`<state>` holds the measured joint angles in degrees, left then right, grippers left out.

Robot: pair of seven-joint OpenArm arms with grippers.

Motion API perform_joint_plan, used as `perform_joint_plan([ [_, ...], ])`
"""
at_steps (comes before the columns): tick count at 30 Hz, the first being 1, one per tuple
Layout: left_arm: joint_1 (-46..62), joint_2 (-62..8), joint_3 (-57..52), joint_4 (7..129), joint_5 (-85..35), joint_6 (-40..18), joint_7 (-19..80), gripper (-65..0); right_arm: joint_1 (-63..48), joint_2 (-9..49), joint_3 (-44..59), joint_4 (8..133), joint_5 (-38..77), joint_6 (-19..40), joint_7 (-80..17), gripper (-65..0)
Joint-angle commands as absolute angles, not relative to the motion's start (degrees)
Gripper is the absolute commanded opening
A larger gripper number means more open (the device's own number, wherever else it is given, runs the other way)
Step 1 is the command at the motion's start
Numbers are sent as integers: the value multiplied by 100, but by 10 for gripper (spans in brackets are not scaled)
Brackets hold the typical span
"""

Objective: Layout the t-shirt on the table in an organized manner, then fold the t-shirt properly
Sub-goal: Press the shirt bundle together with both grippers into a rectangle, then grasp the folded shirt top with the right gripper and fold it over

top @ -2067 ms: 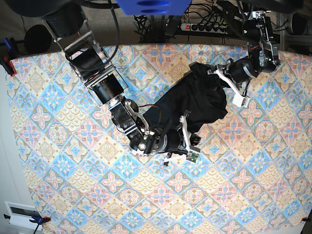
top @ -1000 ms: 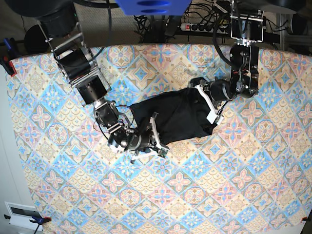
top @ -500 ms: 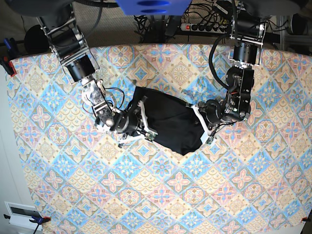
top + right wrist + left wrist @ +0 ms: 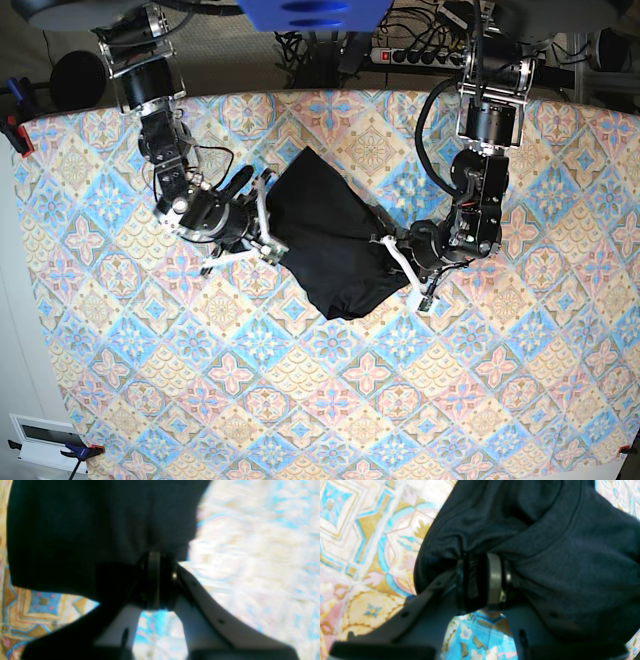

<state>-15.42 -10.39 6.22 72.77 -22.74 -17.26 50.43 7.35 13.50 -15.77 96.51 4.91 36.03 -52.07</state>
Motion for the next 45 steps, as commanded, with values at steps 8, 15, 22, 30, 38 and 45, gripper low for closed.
perform_joint_plan([
  [8,-936,-1007,-523,8541,-3029,-1754,6026,-541,892,1385,-796,8901,523,3591,-4989,-610],
  [15,-453,-980,-541,8901,-2897,-1745,6088,-542,1323,1376,-822,7952,523,3582,-4593,-610],
  [22,-927,-488,-330,7890,-1930,-1745,5569,-541,1297,1367,-1253,8048,514,3600,-4593,-611],
  [30,-1763,-435,593,6466,-1798,-1745,4804,-541,655,1358,-1385,8804,523,3591,-4646,-611],
  [38,-2422,-198,945,5437,-1789,-1745,4207,-541,-4,1367,-541,9393,523,3582,-4655,-611],
  [45,-2413,-154,875,5851,-2132,-1745,4233,-542,-382,1349,-207,10176,532,3591,-4637,-611],
])
